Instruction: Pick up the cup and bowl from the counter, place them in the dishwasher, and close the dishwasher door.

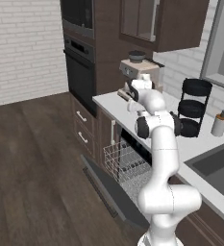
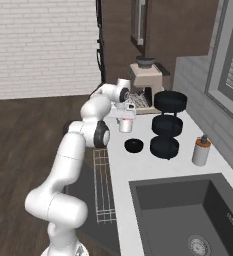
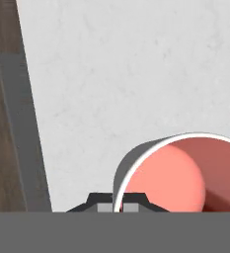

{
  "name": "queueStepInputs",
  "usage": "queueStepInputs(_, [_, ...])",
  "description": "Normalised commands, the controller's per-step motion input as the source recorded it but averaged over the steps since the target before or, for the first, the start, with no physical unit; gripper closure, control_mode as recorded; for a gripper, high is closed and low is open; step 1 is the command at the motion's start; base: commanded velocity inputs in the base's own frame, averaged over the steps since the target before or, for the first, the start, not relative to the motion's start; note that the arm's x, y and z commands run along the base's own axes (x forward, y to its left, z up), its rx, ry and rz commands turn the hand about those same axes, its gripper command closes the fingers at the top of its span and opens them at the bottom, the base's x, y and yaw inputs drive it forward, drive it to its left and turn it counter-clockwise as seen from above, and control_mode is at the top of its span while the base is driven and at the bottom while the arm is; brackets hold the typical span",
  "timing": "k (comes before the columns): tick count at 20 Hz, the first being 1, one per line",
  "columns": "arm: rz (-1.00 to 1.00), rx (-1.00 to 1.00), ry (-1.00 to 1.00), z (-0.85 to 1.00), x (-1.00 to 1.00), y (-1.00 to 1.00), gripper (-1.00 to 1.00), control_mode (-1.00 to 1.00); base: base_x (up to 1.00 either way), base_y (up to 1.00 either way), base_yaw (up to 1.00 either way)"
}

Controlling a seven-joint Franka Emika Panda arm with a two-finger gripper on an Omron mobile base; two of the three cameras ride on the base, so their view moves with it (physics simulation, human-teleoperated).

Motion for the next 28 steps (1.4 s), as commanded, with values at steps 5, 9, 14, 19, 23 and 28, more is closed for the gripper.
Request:
queueStepInputs(5, [0.01,0.04,-0.48,-0.4,-1.0,0.99,1.0,-1.0,0.0,0.0,0.0])
queueStepInputs(9, [0.05,-0.01,-0.5,-1.0,-1.0,0.66,1.0,-1.0,0.0,0.0,0.0])
queueStepInputs(14, [0.0,0.01,-0.65,-0.12,-1.0,0.89,1.0,-1.0,0.0,0.0,0.0])
queueStepInputs(19, [0.0,-0.04,-0.02,0.3,-0.98,0.8,1.0,-1.0,0.0,0.0,0.0])
queueStepInputs(23, [-0.1,-0.24,0.07,-0.39,-0.19,0.51,1.0,-1.0,0.0,0.0,0.0])
queueStepInputs(28, [-0.5,-0.01,0.13,-0.22,0.1,0.11,1.0,-1.0,0.0,0.0,0.0])
